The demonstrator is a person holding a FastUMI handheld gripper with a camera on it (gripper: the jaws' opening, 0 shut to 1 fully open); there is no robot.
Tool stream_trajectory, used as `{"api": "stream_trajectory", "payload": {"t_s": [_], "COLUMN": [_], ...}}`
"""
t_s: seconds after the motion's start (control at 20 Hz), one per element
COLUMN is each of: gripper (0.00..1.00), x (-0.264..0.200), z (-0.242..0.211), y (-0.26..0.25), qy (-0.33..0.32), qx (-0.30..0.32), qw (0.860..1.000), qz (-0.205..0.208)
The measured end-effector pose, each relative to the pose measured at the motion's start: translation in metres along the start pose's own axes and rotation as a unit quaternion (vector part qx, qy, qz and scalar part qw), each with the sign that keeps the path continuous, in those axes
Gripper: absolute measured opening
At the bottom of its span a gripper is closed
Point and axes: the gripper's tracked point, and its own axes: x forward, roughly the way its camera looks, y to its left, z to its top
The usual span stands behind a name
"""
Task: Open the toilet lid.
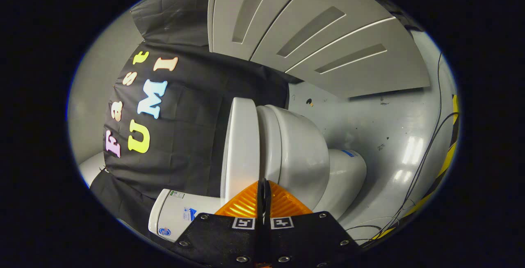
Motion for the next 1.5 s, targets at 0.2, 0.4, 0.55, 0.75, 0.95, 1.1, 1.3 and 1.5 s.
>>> {"api": "stream_trajectory", "payload": {"t_s": [0.2, 0.4, 0.55, 0.75, 0.95, 1.1, 1.3, 1.5], "gripper": [0.0, 0.0, 0.0, 0.0, 0.0, 0.0, 0.0, 0.0], "x": [-0.004, -0.006, -0.012, -0.012, -0.018, -0.022, -0.028, -0.031], "z": [0.002, 0.003, 0.006, 0.006, 0.011, 0.013, 0.017, 0.014], "y": [0.002, 0.003, 0.009, 0.014, 0.029, 0.048, 0.066, 0.076], "qy": [0.016, 0.012, 0.004, 0.005, 0.0, -0.009, -0.015, -0.014], "qx": [0.014, 0.016, 0.026, 0.015, 0.003, -0.012, -0.012, -0.019], "qw": [1.0, 0.999, 0.999, 0.999, 0.998, 0.999, 0.999, 0.999], "qz": [-0.01, -0.034, -0.037, -0.048, -0.056, -0.051, -0.049, -0.047]}}
